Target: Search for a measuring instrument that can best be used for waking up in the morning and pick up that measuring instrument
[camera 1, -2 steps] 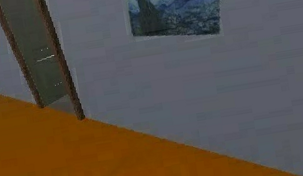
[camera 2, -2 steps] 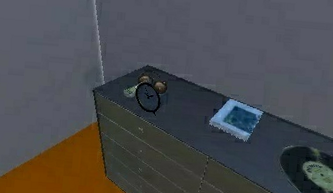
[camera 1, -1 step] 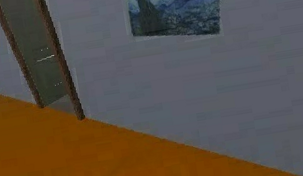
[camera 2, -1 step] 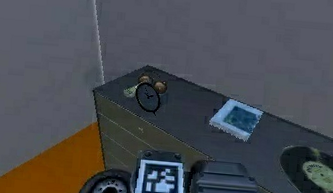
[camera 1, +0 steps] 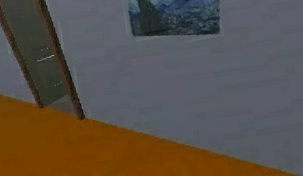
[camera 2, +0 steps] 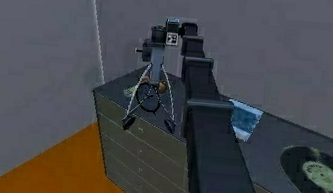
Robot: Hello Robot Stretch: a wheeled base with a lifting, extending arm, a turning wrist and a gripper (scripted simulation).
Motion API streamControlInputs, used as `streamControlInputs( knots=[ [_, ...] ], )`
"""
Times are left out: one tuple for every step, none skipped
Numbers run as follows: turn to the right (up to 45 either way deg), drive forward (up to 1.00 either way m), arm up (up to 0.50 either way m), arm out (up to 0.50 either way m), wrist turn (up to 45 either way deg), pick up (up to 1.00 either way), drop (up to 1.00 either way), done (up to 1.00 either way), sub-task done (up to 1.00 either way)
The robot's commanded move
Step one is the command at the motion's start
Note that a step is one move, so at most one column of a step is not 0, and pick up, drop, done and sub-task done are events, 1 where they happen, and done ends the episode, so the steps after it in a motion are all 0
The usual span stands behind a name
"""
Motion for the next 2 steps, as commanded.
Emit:
streamControlInputs(
  knots=[
    [0.0, 0.00, 0.00, 0.00, 45.0, 0.00, 0.00, 0.00, 0.00],
    [0.0, 0.00, 0.00, 0.00, 45.0, 0.00, 0.00, 0.00, 0.00]
  ],
)
